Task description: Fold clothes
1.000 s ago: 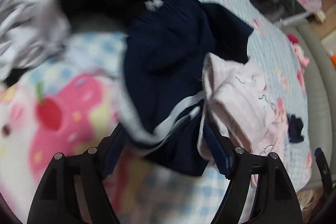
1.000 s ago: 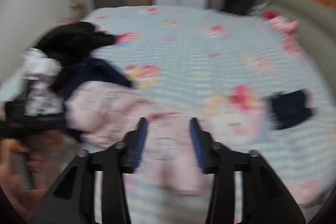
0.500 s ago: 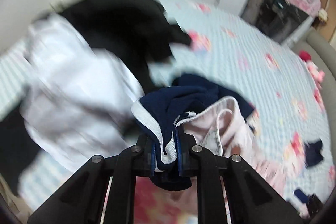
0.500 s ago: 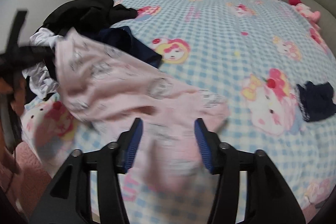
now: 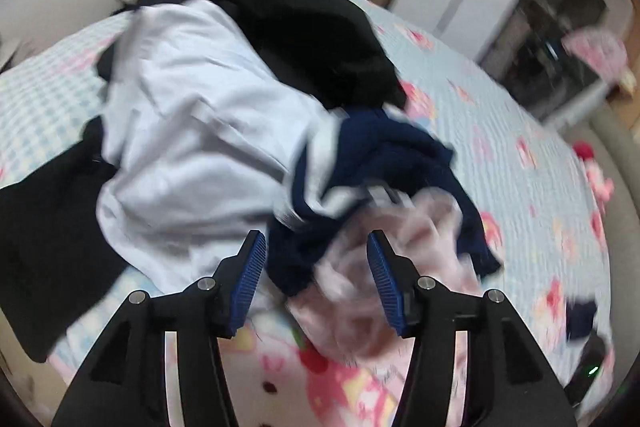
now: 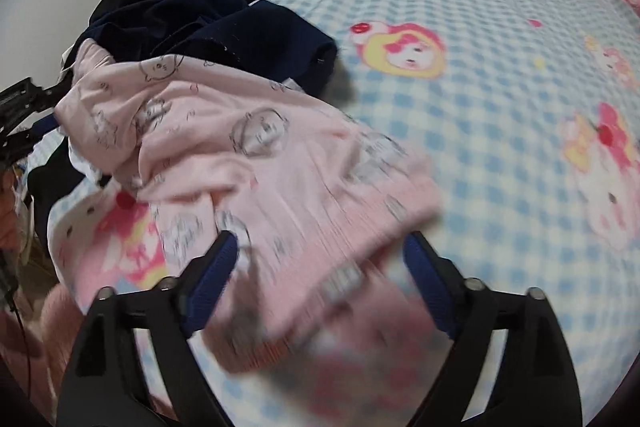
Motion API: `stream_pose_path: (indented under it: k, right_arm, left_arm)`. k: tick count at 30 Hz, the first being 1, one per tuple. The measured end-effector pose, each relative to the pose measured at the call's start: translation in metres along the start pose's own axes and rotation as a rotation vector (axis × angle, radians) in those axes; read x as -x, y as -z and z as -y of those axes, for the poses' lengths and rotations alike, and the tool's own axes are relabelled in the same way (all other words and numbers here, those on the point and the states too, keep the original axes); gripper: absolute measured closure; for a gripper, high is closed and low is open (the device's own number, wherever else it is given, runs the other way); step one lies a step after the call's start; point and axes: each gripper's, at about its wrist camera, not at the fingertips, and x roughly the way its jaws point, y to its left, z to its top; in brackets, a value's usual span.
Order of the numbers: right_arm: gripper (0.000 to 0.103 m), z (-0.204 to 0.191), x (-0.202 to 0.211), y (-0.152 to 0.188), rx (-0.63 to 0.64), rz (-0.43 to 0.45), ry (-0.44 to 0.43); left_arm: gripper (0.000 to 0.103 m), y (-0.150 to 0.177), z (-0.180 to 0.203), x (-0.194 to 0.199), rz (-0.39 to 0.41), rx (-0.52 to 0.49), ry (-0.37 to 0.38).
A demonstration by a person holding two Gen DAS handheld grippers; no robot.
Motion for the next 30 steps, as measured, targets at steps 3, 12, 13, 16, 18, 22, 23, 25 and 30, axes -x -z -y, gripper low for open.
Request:
stream_pose_path:
  k: [3,12,13,16,18,22,23,25,30]
  right_arm:
    - [0.058,-0.012,-0.040,-0.010,0.060,-0.115,0.027]
    - [0.089,-0.021,-0.007,-0.018,0.178,0.052,0.304]
    - [0.089,-0.014,0.002,-0.023,0.164,0.080,0.347]
    - [0.089,0.020,0.035,-0.041,0.099,0.158,0.471]
    - [0.088,0.041,0.055,-0.049,0.051,0.178,0.486]
    - [0.085,0.053,0.079,-0.041,-0.008,0.164,0.257]
    - [0.085,0.047,0.082,-0.034,0.008,0.170,0.247]
    - [0.085,0.038,0.087,-0.018,0.045,0.184,0.250]
    - [0.085,0.045,0.106,0.009,-0.008,0.213,0.158]
  left_arm:
    - [0.027,-0.022,-0.008,-0.004,-0.017,0.043,0.042]
    - [0.092,-0.065,0.027,-0.012,-0.034,-0.146,-0.047]
    - [0.092,-0.077,0.023,-0.001,0.017,-0.139,-0.098]
    - [0.091,-0.104,0.006,0.025,0.068,-0.131,-0.221]
    - [0.073,-0.106,0.006,0.029,0.006,-0.164,-0.270]
    - [0.032,-0.047,0.053,0.056,0.124,-0.311,-0.231]
    - [0.032,-0.028,0.067,0.057,0.118,-0.353,-0.183]
    - [0.032,0.013,0.099,0.058,0.088,-0.445,-0.088]
    - [0.032,0.090,0.157,0.040,-0.032,-0.577,0.055]
